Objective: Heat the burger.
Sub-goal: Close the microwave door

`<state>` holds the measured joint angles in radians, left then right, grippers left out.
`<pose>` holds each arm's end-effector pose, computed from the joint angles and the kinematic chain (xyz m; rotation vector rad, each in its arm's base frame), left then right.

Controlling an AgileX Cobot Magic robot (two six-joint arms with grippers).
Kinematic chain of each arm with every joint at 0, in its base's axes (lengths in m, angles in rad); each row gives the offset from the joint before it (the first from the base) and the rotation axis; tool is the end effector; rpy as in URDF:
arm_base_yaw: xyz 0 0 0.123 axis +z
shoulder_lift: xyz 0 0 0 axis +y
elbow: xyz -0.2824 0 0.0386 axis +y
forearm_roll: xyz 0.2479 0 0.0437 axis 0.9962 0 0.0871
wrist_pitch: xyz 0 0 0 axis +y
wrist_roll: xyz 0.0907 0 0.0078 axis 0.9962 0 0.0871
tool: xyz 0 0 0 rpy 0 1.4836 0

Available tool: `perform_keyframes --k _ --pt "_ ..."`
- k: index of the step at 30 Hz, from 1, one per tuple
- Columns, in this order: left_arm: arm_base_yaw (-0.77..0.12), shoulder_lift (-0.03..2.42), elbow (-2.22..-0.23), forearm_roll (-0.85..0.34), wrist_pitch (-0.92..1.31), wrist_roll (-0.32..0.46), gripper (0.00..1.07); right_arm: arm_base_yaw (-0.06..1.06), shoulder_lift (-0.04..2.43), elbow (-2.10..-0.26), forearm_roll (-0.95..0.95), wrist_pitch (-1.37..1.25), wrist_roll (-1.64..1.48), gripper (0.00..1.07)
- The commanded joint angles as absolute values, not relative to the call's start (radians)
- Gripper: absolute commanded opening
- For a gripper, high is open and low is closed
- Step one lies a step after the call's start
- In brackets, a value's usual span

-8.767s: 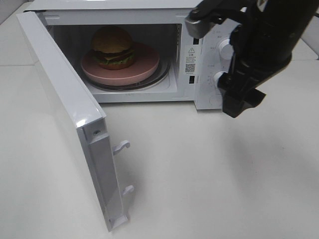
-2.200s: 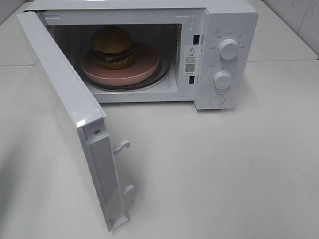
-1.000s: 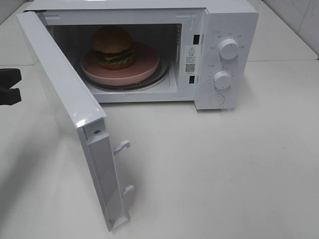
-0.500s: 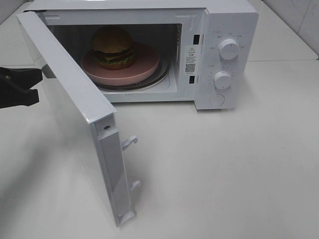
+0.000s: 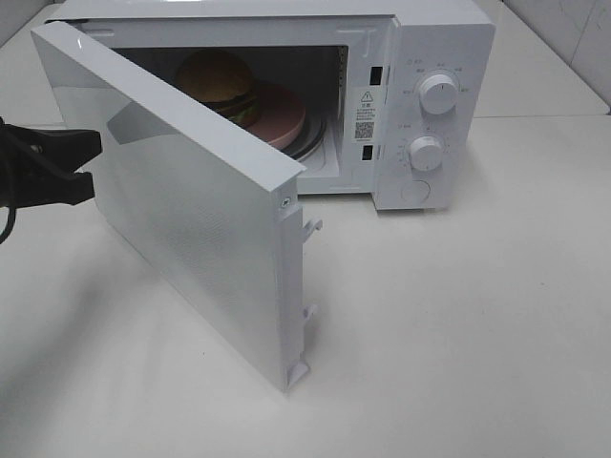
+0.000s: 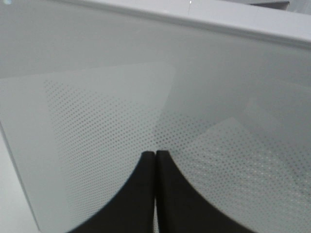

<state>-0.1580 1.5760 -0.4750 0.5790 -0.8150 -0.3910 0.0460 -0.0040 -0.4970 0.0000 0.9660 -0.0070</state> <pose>0.2622 -0.0784 0.1801 0.4568 1.8028 -0.4684 -0.0015 -0.0001 0.2842 -0.0516 1.9480 0.0258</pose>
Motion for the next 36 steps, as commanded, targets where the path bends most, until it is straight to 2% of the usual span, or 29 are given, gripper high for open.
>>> perform_keyframes --k 1,3,5,7,13,17,30,36 --pt "-0.213 1.587 -0.483 0.489 -0.825 -0.352 0.00 0.043 -0.030 -0.496 0.006 0.962 -0.021 0.55" --pt "-0.225 1.589 -0.483 0.471 -0.825 -0.338 0.00 0.043 -0.030 -0.496 0.006 0.962 -0.021 0.55" --pt "-0.269 1.600 -0.483 0.360 -0.828 -0.263 0.00 0.043 -0.030 -0.496 0.006 0.962 -0.020 0.55" --pt "-0.277 1.617 -0.487 0.317 -0.828 -0.234 0.00 0.043 -0.030 -0.496 0.006 0.962 -0.020 0.55" --pt "-0.295 1.648 -0.505 0.305 -0.828 -0.230 0.00 0.043 -0.030 -0.496 0.006 0.962 -0.020 0.55" --pt "-0.319 1.672 -0.521 0.249 -0.837 -0.220 0.00 0.043 -0.030 -0.496 0.006 0.962 -0.020 0.55" --pt "-0.358 1.691 -0.560 0.177 -0.835 -0.194 0.00 0.043 -0.030 -0.496 0.006 0.962 -0.020 0.55" --pt "-0.400 1.712 -0.609 0.101 -0.832 -0.105 0.00 0.043 -0.030 -0.496 0.006 0.962 -0.020 0.55"
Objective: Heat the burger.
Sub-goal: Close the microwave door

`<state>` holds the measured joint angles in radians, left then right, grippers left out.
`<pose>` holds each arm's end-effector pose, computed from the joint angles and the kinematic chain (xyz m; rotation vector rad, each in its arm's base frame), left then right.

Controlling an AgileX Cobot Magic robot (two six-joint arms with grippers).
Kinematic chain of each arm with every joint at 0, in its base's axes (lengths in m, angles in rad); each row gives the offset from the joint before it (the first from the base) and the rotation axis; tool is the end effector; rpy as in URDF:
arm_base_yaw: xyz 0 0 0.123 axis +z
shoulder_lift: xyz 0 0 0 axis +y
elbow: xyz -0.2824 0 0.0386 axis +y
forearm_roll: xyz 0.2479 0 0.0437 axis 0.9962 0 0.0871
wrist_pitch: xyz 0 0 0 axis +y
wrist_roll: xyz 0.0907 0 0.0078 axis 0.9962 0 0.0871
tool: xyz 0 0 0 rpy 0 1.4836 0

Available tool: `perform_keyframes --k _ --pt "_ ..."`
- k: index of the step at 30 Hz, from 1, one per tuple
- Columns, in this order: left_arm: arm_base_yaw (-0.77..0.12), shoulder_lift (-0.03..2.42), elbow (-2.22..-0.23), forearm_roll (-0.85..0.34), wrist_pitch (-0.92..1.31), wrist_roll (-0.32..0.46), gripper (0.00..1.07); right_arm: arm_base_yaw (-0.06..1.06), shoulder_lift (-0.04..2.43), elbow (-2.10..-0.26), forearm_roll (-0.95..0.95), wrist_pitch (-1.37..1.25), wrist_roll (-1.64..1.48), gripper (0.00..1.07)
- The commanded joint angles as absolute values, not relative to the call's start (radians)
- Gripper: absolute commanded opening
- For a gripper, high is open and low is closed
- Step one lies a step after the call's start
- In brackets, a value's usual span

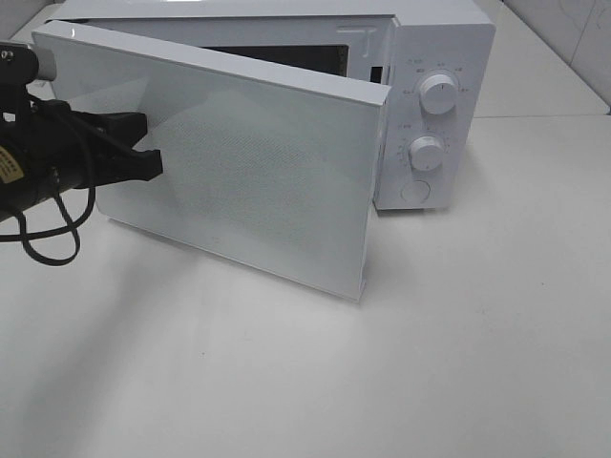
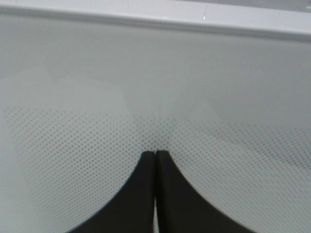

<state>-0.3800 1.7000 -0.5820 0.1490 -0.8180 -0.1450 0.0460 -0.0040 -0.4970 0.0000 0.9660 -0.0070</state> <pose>0.2849 -0.1244 0.1745 0.3803 1.7651 -0.3995 -0.0015 -0.0001 0.2842 -0.0516 1.9480 0.0258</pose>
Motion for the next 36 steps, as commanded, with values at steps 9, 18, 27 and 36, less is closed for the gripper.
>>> perform_keyframes --k 9,18,27,36 --pt "-0.481 1.784 -0.662 0.000 -0.837 -0.065 0.00 0.043 -0.030 -0.496 0.006 0.962 -0.020 0.55" --pt "-0.542 1.877 -0.753 -0.193 -0.866 0.042 0.00 0.043 -0.030 -0.496 0.006 0.962 -0.020 0.55" --pt "-0.602 1.943 -0.851 -0.315 -0.882 0.097 0.00 0.043 -0.030 -0.496 0.006 0.962 -0.020 0.55" --pt "-0.608 1.979 -0.913 -0.352 -0.885 0.094 0.00 0.043 -0.030 -0.496 0.006 0.962 -0.020 0.55"
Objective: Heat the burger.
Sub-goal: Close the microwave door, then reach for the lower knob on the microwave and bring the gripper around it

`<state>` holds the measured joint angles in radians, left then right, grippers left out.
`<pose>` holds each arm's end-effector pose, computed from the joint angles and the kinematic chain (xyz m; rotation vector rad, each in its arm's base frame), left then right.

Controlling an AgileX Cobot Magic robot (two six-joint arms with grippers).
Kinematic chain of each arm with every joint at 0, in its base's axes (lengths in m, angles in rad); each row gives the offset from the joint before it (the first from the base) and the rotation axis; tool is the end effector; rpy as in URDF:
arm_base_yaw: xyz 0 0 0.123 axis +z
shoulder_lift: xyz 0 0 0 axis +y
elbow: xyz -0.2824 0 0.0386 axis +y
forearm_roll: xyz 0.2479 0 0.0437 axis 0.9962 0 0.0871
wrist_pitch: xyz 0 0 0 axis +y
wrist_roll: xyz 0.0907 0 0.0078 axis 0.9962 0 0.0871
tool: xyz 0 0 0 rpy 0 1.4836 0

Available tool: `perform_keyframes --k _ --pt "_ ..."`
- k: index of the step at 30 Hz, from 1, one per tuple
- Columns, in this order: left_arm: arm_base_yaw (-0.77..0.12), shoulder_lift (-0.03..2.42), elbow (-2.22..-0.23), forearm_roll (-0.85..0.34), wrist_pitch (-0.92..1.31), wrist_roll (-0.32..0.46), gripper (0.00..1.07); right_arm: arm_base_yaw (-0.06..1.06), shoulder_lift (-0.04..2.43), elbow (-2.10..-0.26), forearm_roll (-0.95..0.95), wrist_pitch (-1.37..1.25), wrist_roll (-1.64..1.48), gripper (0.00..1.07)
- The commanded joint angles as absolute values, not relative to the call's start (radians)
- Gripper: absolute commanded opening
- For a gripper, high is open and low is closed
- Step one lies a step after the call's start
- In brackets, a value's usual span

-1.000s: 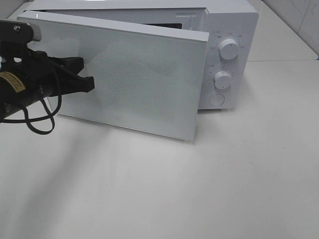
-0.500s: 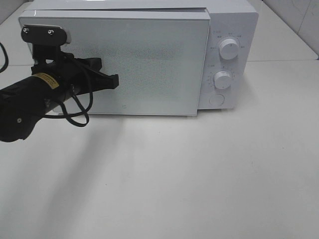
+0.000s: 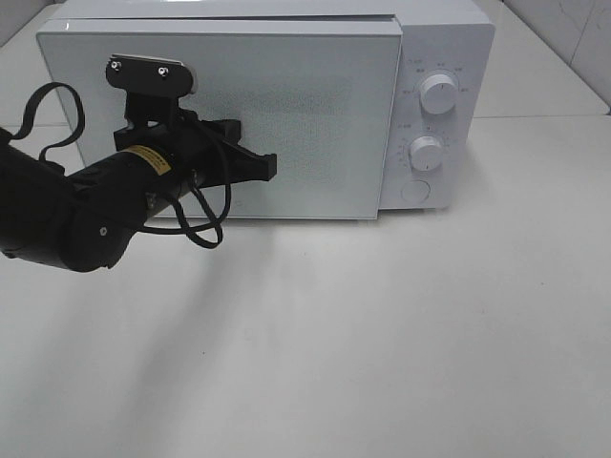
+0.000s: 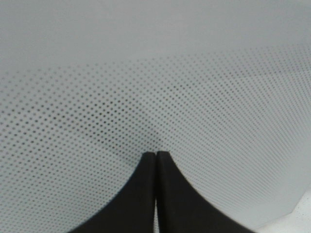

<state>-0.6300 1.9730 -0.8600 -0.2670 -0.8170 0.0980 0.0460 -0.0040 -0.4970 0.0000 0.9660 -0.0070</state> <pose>0.3189 -0.2108 0.1445 0.3489 1.7721 -0.3389 -0.0015 -0.0001 0.2842 -0.0516 1.9480 0.0258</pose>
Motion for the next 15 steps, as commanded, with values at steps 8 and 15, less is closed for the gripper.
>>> perform_keyframes --k 8,15 --pt "-0.608 2.030 -1.063 -0.375 -0.838 0.123 0.00 0.043 -0.030 -0.496 0.006 0.962 -0.020 0.55" --pt "-0.635 2.038 -1.106 -0.383 -0.819 0.123 0.00 0.043 -0.030 -0.496 0.006 0.962 -0.020 0.55"
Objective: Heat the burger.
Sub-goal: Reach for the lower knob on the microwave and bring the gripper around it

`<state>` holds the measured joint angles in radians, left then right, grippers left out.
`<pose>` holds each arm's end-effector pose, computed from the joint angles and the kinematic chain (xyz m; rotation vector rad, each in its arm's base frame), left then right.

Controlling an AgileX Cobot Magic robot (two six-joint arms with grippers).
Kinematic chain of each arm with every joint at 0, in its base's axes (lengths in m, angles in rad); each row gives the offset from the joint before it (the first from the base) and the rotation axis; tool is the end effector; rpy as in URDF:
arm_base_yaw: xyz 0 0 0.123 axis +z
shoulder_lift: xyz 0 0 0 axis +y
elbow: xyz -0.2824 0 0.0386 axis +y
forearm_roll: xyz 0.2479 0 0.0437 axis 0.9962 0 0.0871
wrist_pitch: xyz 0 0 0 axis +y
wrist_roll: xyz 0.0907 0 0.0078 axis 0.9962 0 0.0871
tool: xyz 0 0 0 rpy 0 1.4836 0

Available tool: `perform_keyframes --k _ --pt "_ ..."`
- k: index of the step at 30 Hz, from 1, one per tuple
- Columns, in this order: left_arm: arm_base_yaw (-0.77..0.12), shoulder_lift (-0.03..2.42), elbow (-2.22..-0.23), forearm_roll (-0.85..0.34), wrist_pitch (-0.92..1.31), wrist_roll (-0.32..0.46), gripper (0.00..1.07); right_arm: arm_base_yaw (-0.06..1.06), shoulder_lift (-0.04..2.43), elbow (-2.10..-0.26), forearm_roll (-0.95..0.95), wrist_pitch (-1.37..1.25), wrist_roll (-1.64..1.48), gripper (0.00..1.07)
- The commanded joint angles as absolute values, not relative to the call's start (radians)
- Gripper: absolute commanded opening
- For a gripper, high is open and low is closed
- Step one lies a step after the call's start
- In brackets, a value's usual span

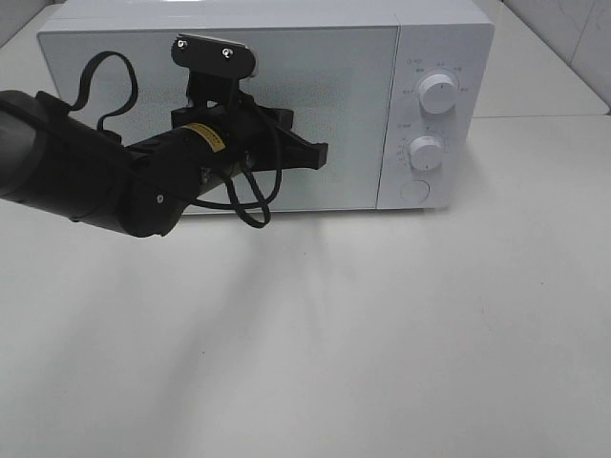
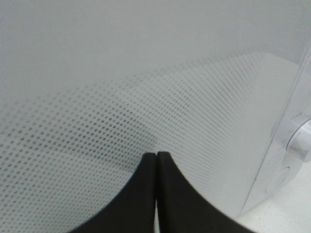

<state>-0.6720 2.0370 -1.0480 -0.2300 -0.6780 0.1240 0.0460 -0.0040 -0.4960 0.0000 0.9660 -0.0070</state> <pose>0.3381 -0.2524 0.1536 0.4531 1.7649 -0.3880 -0.0014 -0.0001 0.2839 -0.0517 1.9490 0.0258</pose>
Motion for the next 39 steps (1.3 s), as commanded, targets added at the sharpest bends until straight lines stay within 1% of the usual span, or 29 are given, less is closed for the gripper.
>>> perform_keyframes --k 1,7,9,10,12,13,14,15,17,18,20,21,22,23,24,25,26,27,28,29,30,31,33,34,35,36,37,38,39 --pt "-0.649 2.037 -1.106 -0.388 -0.820 0.123 0.00 0.043 -0.030 -0.496 0.006 0.962 -0.020 0.55" --pt "-0.685 2.033 -1.106 -0.402 -0.818 0.123 0.00 0.043 -0.030 -0.496 0.006 0.962 -0.020 0.55" --pt "-0.717 2.009 -1.104 -0.405 -0.753 0.125 0.00 0.043 -0.030 -0.496 0.006 0.962 -0.020 0.55" --pt "-0.717 2.009 -1.104 -0.405 -0.753 0.125 0.00 0.043 -0.030 -0.496 0.006 0.962 -0.020 0.55" --pt "-0.738 1.978 -1.095 -0.405 -0.695 0.149 0.00 0.043 -0.030 -0.496 0.006 0.962 -0.020 0.55" --pt "-0.738 1.978 -1.095 -0.405 -0.695 0.149 0.00 0.043 -0.030 -0.496 0.006 0.962 -0.020 0.55" --pt "-0.749 1.952 -1.088 -0.402 -0.638 0.180 0.00 0.043 -0.030 -0.496 0.006 0.962 -0.020 0.55" --pt "-0.749 1.952 -1.088 -0.402 -0.638 0.180 0.00 0.043 -0.030 -0.496 0.006 0.962 -0.020 0.55" --pt "-0.766 1.904 -1.066 -0.401 -0.552 0.218 0.00 0.043 -0.030 -0.496 0.006 0.962 -0.020 0.55" --pt "-0.766 1.904 -1.066 -0.401 -0.552 0.218 0.00 0.043 -0.030 -0.496 0.006 0.962 -0.020 0.55" --pt "-0.784 1.843 -1.038 -0.395 -0.435 0.249 0.00 0.043 -0.030 -0.496 0.006 0.962 -0.020 0.55" --pt "-0.784 1.843 -1.038 -0.395 -0.435 0.249 0.00 0.043 -0.030 -0.496 0.006 0.962 -0.020 0.55" --pt "-0.798 1.803 -1.020 -0.382 -0.353 0.258 0.00 0.043 -0.030 -0.496 0.006 0.962 -0.020 0.55" --pt "-0.806 1.784 -1.012 -0.375 -0.308 0.258 0.00 0.043 -0.030 -0.496 0.006 0.962 -0.020 0.55" --pt "-0.806 1.784 -1.012 -0.375 -0.308 0.258 0.00 0.043 -0.030 -0.496 0.006 0.962 -0.020 0.55" --pt "-0.819 1.741 -0.996 -0.367 -0.204 0.258 0.00 0.043 -0.030 -0.496 0.006 0.962 -0.020 0.55" --pt "-0.819 1.741 -0.996 -0.367 -0.204 0.258 0.00 0.043 -0.030 -0.496 0.006 0.962 -0.020 0.55" --pt "-0.823 1.722 -0.992 -0.366 -0.159 0.258 0.00 0.043 -0.030 -0.496 0.006 0.962 -0.020 0.55" --pt "-0.828 1.680 -0.991 -0.360 -0.041 0.258 0.00 0.043 -0.030 -0.496 0.006 0.962 -0.020 0.55" --pt "-0.828 1.680 -0.991 -0.360 -0.041 0.258 0.00 0.043 -0.030 -0.496 0.006 0.962 -0.020 0.55" --pt "-0.828 1.640 -0.991 -0.359 0.075 0.258 0.00 0.043 -0.030 -0.496 0.006 0.962 -0.020 0.55" --pt "-0.828 1.640 -0.991 -0.359 0.075 0.258 0.00 0.043 -0.030 -0.496 0.006 0.962 -0.020 0.55" --pt "-0.828 1.588 -0.991 -0.353 0.220 0.258 0.01 0.043 -0.030 -0.496 0.006 0.962 -0.020 0.55" --pt "-0.828 1.588 -0.991 -0.353 0.220 0.258 0.01 0.043 -0.030 -0.496 0.006 0.962 -0.020 0.55" --pt "-0.826 1.556 -0.991 -0.348 0.316 0.258 0.08 0.043 -0.030 -0.496 0.006 0.962 -0.020 0.55" --pt "-0.826 1.543 -0.991 -0.348 0.352 0.257 0.14 0.043 -0.030 -0.496 0.006 0.962 -0.020 0.55" --pt "-0.826 1.543 -0.991 -0.348 0.352 0.257 0.14 0.043 -0.030 -0.496 0.006 0.962 -0.020 0.55" --pt "-0.826 1.524 -0.991 -0.348 0.429 0.242 0.31 0.043 -0.030 -0.496 0.006 0.962 -0.020 0.55" --pt "-0.826 1.524 -0.991 -0.348 0.429 0.242 0.31 0.043 -0.030 -0.496 0.006 0.962 -0.020 0.55"
